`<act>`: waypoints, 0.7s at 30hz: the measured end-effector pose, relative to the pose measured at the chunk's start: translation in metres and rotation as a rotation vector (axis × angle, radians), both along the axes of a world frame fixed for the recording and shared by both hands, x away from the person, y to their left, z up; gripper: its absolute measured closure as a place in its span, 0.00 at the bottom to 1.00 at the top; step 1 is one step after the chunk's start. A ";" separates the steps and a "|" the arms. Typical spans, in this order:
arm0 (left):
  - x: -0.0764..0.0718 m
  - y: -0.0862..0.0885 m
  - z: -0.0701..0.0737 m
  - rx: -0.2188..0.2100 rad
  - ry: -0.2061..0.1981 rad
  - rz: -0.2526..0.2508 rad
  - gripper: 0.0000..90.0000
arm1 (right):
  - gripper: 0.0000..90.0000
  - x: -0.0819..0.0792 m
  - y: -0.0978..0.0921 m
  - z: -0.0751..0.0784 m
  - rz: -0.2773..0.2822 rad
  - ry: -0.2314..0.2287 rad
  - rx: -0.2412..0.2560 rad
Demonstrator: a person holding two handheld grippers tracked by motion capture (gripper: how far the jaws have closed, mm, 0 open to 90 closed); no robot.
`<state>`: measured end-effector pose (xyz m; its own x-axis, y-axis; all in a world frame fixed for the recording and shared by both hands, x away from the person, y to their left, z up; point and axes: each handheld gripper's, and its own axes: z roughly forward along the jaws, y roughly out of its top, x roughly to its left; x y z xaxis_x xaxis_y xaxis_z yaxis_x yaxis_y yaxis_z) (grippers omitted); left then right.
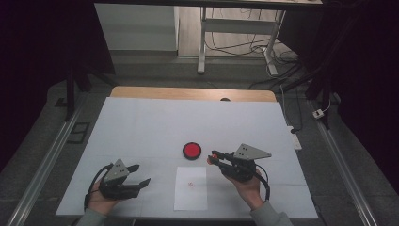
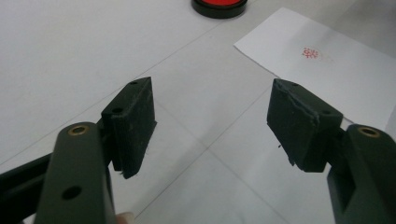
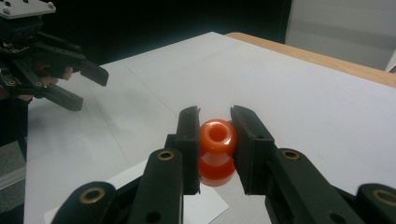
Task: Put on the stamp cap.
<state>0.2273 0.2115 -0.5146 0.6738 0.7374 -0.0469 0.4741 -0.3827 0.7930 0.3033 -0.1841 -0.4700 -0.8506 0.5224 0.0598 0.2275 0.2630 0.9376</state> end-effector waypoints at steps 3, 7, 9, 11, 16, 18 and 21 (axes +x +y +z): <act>0.000 0.004 -0.002 -0.001 0.002 0.011 0.36 | 0.80 0.001 -0.001 0.001 -0.004 -0.003 0.000; 0.000 0.007 -0.003 -0.002 0.005 0.019 0.36 | 0.80 0.002 -0.003 0.001 -0.007 -0.007 -0.003; 0.000 0.008 -0.003 -0.004 0.006 0.021 0.36 | 0.80 0.002 -0.004 0.002 -0.008 -0.008 -0.004; 0.001 0.009 -0.003 -0.003 0.006 0.022 0.36 | 0.80 0.002 -0.004 0.002 -0.008 -0.009 -0.003; 0.001 0.009 -0.003 -0.003 0.008 0.021 0.35 | 0.80 0.002 -0.004 0.003 -0.011 -0.011 -0.004; 0.002 0.010 -0.004 -0.007 0.010 0.021 0.35 | 0.80 0.003 -0.004 0.003 -0.012 -0.013 -0.005; 0.002 0.010 -0.003 -0.008 0.009 0.022 0.35 | 0.80 0.004 -0.004 0.003 -0.016 -0.014 -0.009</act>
<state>0.2290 0.2212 -0.5179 0.6573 0.7513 -0.0594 0.4895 -0.3657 0.7916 0.3072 -0.1886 -0.4666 -0.8430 0.5363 0.0427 0.2182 0.2683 0.9383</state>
